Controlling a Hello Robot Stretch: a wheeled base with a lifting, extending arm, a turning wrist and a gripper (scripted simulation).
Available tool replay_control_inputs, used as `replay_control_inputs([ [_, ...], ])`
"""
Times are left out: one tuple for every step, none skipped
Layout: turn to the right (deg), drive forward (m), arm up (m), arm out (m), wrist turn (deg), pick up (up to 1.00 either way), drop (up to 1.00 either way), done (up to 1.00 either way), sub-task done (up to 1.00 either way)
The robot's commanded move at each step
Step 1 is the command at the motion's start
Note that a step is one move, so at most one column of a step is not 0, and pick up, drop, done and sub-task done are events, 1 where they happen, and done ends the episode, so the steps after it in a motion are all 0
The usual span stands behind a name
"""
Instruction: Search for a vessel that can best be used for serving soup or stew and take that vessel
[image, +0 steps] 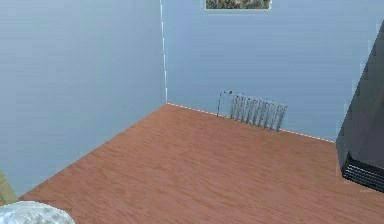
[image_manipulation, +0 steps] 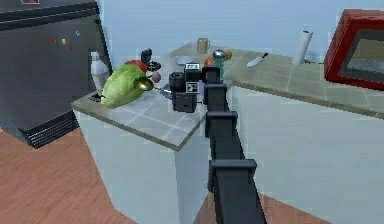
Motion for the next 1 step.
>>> replay_control_inputs([
  [0.0,0.0,0.0,0.0,0.0,0.0,0.0,1.0,0.0],
])
